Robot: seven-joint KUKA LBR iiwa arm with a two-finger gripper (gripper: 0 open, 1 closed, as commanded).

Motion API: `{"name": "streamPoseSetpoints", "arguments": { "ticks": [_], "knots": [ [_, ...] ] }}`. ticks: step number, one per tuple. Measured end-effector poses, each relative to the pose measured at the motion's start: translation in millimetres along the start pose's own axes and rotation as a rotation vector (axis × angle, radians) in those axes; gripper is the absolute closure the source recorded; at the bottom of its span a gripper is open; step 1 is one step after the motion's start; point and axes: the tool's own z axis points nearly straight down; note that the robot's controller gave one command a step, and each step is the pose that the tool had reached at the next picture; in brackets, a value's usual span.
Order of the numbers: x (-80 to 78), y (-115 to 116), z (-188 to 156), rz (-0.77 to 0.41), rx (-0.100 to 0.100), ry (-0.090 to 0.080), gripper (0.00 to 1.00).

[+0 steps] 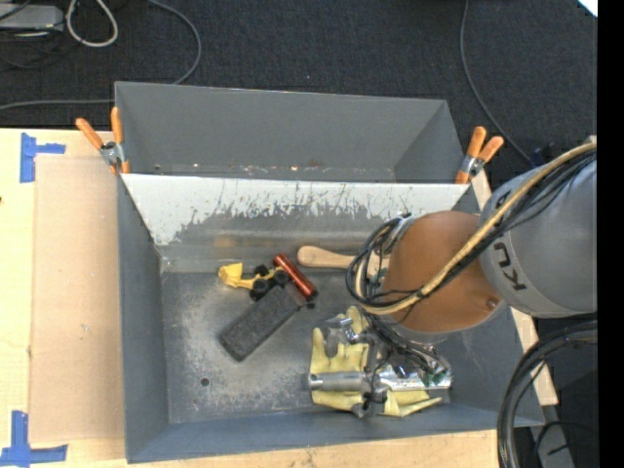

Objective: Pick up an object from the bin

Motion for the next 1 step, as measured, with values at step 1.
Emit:
{"name": "streamPoseSetpoints", "arguments": {
  "ticks": [1],
  "knots": [
    [-1.9,-6.1,17.3,0.005,0.004,-0.009,0.00]
  ]
}}
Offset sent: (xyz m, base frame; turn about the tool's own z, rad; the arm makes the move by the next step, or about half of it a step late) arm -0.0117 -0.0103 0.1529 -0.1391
